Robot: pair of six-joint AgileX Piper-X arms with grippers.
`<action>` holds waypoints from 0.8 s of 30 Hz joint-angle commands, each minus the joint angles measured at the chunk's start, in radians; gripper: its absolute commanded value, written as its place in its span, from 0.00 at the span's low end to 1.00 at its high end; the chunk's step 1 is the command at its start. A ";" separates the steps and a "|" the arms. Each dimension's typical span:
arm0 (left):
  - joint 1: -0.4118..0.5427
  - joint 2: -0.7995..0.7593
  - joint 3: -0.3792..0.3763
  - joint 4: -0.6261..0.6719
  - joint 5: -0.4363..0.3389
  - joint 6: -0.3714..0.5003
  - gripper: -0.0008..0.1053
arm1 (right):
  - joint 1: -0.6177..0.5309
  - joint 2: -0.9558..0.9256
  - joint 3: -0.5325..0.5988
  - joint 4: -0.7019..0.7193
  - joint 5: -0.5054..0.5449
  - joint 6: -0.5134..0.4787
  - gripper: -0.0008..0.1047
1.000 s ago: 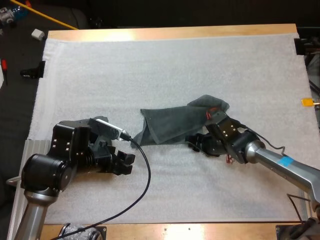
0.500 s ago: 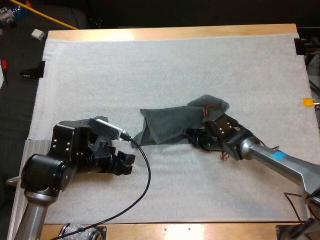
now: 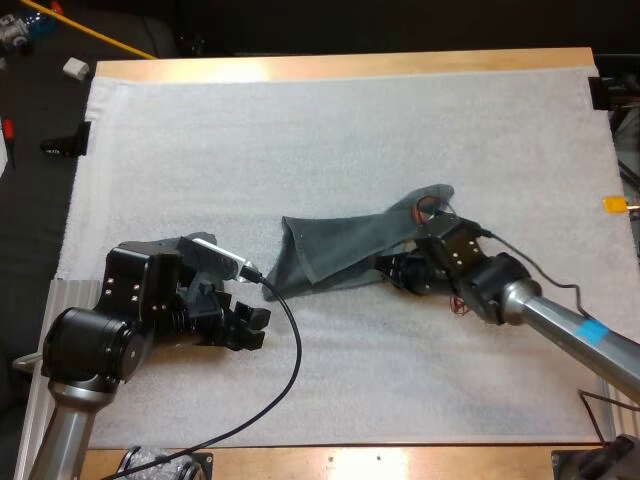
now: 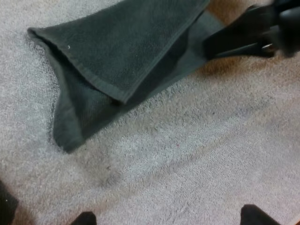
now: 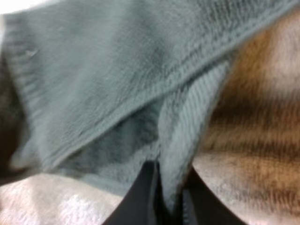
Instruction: Pick towel from pile, fold and stack
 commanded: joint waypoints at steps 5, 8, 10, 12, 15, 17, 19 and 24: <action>-0.002 -0.001 -0.004 -0.001 0.008 0.007 0.57 | 0.006 -0.210 -0.003 0.232 0.055 -0.223 0.01; -0.002 -0.001 -0.004 -0.004 0.009 0.008 0.57 | 0.005 -0.248 -0.001 0.313 0.059 -0.250 0.01; -0.002 0.001 -0.006 -0.005 0.009 0.009 0.57 | 0.006 -0.264 -0.002 0.371 0.054 -0.260 0.01; -0.001 0.001 -0.005 -0.007 0.009 0.010 0.57 | 0.003 -0.268 -0.004 0.427 0.049 -0.272 0.01; -0.002 0.002 -0.005 -0.008 0.011 0.012 0.57 | 0.001 -0.269 -0.002 0.513 0.045 -0.287 0.01; -0.004 0.002 -0.004 -0.012 0.006 0.007 0.57 | 0.011 -0.259 -0.001 0.488 0.061 -0.280 0.01; -0.002 0.013 0.003 -0.028 0.006 0.011 0.57 | 0.020 -0.252 -0.003 0.578 0.082 -0.301 0.01; -0.001 0.064 0.033 -0.082 0.015 0.013 0.57 | 0.019 -0.255 -0.002 0.659 0.117 -0.321 0.01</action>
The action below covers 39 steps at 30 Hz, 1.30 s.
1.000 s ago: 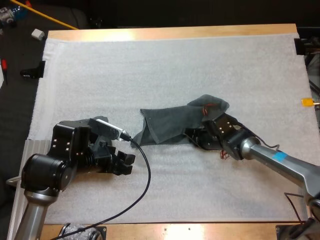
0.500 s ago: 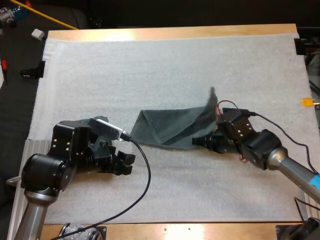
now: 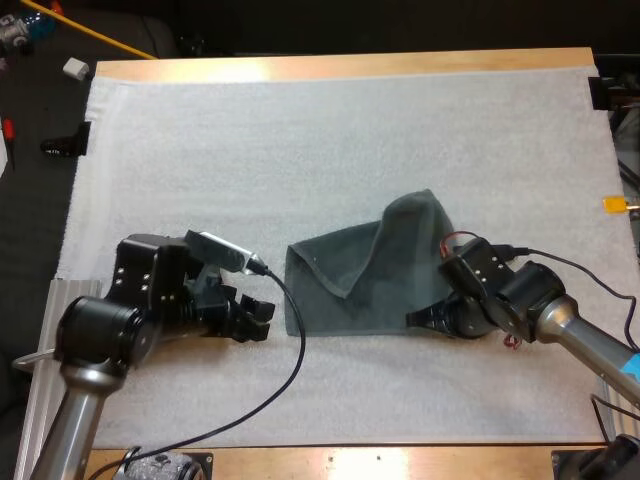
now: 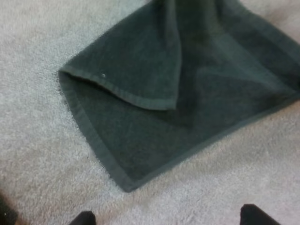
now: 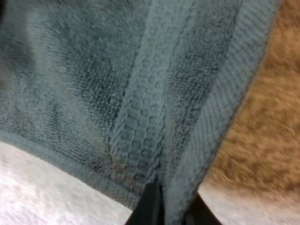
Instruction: Pick towel from pile, fold and stack
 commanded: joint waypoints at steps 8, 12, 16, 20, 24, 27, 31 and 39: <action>-0.004 0.204 0.043 -0.155 0.051 0.006 0.57 | -0.002 -0.013 -0.002 0.072 0.061 -0.028 0.01; -0.018 0.342 0.040 -0.215 0.052 0.010 0.57 | -0.003 -0.015 0.000 0.067 0.061 -0.022 0.01; -0.037 0.408 0.040 -0.240 0.058 0.011 0.57 | 0.000 -0.016 0.000 0.062 0.067 -0.022 0.01; -0.119 0.441 0.041 -0.235 0.004 0.029 0.56 | 0.001 -0.011 -0.003 0.060 0.075 -0.024 0.01; -0.253 0.480 0.040 -0.256 -0.186 0.065 0.57 | 0.004 -0.012 -0.002 0.054 0.075 -0.023 0.01; -0.329 0.511 0.041 -0.294 -0.284 0.071 0.57 | 0.002 -0.014 0.000 0.053 0.075 -0.021 0.01; -0.363 0.571 0.040 -0.343 -0.294 0.060 0.57 | 0.004 -0.017 -0.002 0.055 0.074 -0.019 0.01; -0.360 0.692 0.039 -0.376 -0.266 0.054 0.57 | 0.003 -0.017 -0.002 0.058 0.072 -0.018 0.01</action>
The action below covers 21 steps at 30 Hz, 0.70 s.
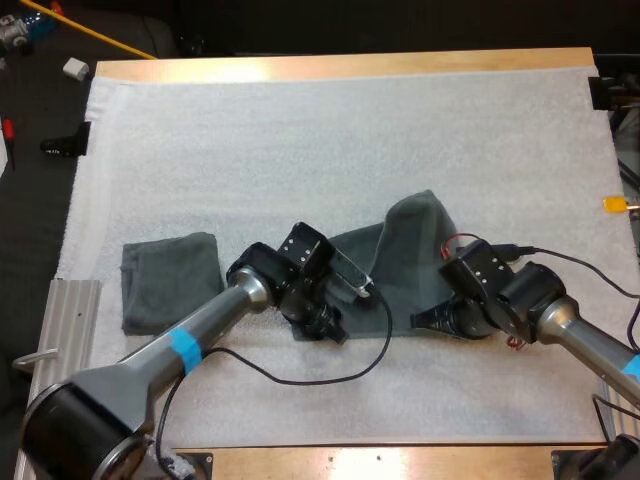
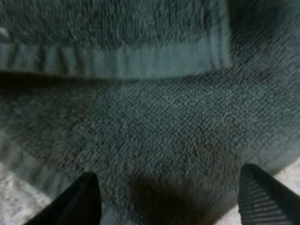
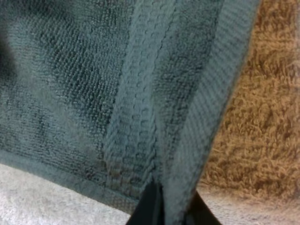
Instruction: Pick towel from pile, fold and stack
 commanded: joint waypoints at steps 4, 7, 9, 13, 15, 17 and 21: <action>-0.006 0.033 -0.001 -0.016 -0.039 -0.004 0.56 | 0.000 -0.008 -0.001 0.003 0.002 -0.005 0.01; -0.008 0.040 0.000 -0.016 -0.055 -0.002 0.52 | 0.001 -0.009 0.000 0.002 0.001 -0.004 0.01; -0.008 0.045 0.000 -0.019 -0.062 -0.003 0.50 | 0.001 -0.008 0.000 0.003 0.003 -0.005 0.01; -0.010 0.053 0.000 -0.012 -0.067 -0.003 0.41 | 0.001 -0.007 -0.001 0.003 0.004 -0.005 0.01; -0.007 0.053 0.000 -0.010 -0.068 -0.004 0.36 | 0.000 -0.006 0.001 0.003 0.004 -0.004 0.01; -0.009 0.056 0.000 -0.004 -0.073 -0.003 0.31 | 0.001 -0.006 0.000 0.003 0.004 -0.003 0.01; -0.007 0.061 -0.001 0.007 -0.079 -0.004 0.21 | 0.001 -0.005 0.000 0.001 0.005 -0.004 0.01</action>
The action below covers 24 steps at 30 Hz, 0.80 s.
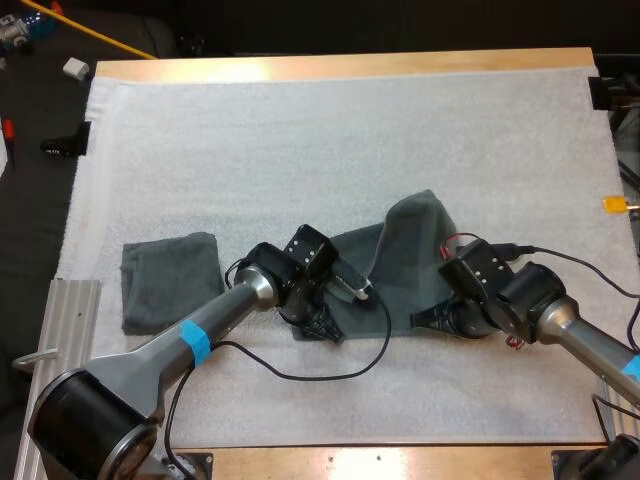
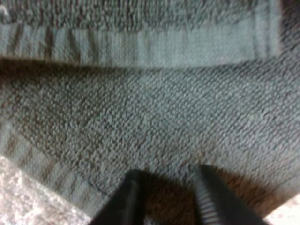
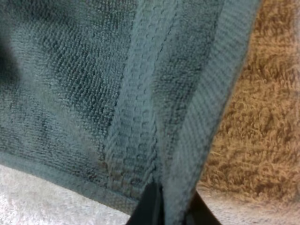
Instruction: Pick towel from pile, fold and stack
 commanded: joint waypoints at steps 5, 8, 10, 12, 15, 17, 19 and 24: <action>-0.006 0.010 0.000 0.040 -0.029 -0.003 0.09 | 0.003 -0.004 -0.001 0.004 0.002 -0.004 0.01; -0.003 -0.019 -0.019 0.056 -0.033 0.000 0.07 | 0.000 -0.009 -0.002 0.001 0.003 -0.007 0.01; -0.003 -0.042 -0.025 0.070 -0.037 0.002 0.04 | -0.001 -0.008 0.000 0.002 0.006 -0.010 0.01; -0.003 -0.076 -0.026 0.083 -0.043 0.005 0.02 | 0.000 -0.010 0.000 -0.002 0.006 -0.010 0.01; -0.005 -0.126 -0.024 0.098 -0.039 0.005 0.02 | -0.002 -0.015 -0.002 -0.005 0.007 -0.012 0.01; -0.006 -0.156 -0.022 0.111 -0.036 0.006 0.02 | -0.002 -0.015 -0.003 -0.006 0.008 -0.014 0.01; -0.007 -0.178 -0.021 0.124 -0.026 0.006 0.02 | -0.002 -0.016 -0.003 -0.010 0.010 -0.013 0.01; -0.007 -0.201 -0.023 0.146 -0.006 0.014 0.02 | -0.001 -0.019 -0.003 -0.012 0.013 -0.013 0.01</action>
